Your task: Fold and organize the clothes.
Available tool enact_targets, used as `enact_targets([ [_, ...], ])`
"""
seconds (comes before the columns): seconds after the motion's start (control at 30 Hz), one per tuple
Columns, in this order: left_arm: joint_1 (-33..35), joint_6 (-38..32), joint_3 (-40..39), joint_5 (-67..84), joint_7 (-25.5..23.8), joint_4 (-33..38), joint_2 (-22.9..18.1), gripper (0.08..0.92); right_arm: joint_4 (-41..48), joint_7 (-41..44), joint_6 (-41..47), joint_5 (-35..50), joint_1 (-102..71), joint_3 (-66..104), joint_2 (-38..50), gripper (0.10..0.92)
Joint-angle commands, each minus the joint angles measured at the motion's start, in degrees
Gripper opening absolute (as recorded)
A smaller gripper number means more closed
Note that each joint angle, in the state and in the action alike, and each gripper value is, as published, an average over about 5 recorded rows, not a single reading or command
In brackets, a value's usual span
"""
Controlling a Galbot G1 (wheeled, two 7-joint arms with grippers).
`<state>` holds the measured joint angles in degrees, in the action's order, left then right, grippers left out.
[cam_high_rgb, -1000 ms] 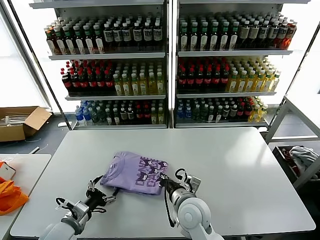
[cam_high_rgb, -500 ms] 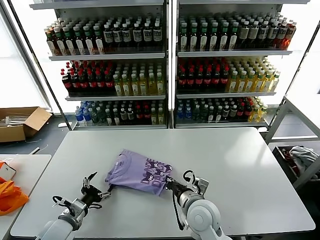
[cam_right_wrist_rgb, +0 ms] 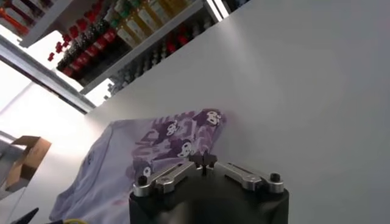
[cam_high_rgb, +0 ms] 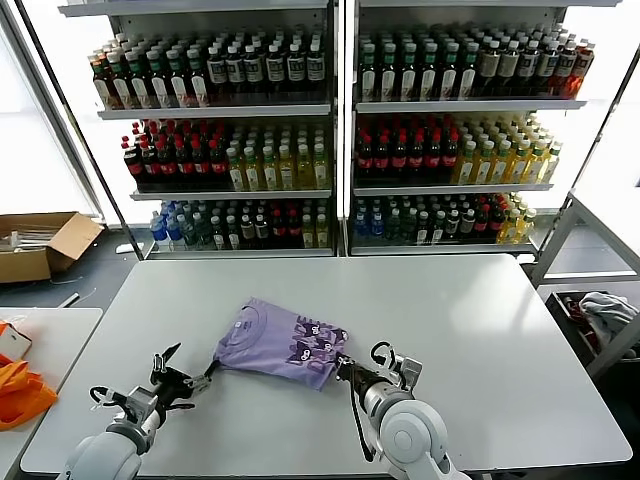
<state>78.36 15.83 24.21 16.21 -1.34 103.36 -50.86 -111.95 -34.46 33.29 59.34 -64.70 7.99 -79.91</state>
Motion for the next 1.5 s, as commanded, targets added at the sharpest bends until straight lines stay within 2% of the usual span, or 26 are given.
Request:
enact_targets([
  [0.03,3.03,4.35,0.83,20.54,-0.50,10.62,0.63,0.823,0.06,0.83,-0.04,-1.19,-0.03,-0.22,-0.52,0.113],
  [0.17,2.43,7.95,1.70,27.75,0.47,14.80,1.18,0.822,0.04,0.92,-0.03,-1.58,0.25,-0.28,-0.96,0.113],
  [0.47,2.85,9.76,2.34,25.62,0.95,17.54,3.38,0.822,0.74,0.80,-0.05,-1.58,0.78,0.13,-1.56,0.113],
  [0.67,3.28,13.00,5.32,25.41,4.79,18.47,4.12,0.823,-0.59,0.43,0.02,-2.49,-0.33,0.40,-0.48,0.113],
  [0.97,3.20,13.42,6.61,23.82,7.03,20.25,0.38,0.823,-2.05,0.35,0.12,0.28,1.99,3.82,10.49,0.113],
  [1.13,2.77,13.67,6.87,23.33,7.83,21.29,-2.28,0.822,1.55,3.25,0.10,-0.62,4.52,5.05,18.90,0.113],
  [1.2,2.59,13.81,6.89,23.18,7.93,21.77,-3.94,0.823,4.11,5.98,0.08,-5.02,5.85,4.86,20.66,0.113],
  [1.4,3.12,14.24,5.92,22.29,8.37,23.73,-11.02,0.822,12.56,14.45,-0.03,-26.35,9.65,4.52,18.91,0.115],
  [1.5,4.03,14.21,5.24,21.25,8.28,24.51,-13.44,0.823,12.86,16.84,-0.16,-35.92,9.29,5.81,17.06,0.149],
])
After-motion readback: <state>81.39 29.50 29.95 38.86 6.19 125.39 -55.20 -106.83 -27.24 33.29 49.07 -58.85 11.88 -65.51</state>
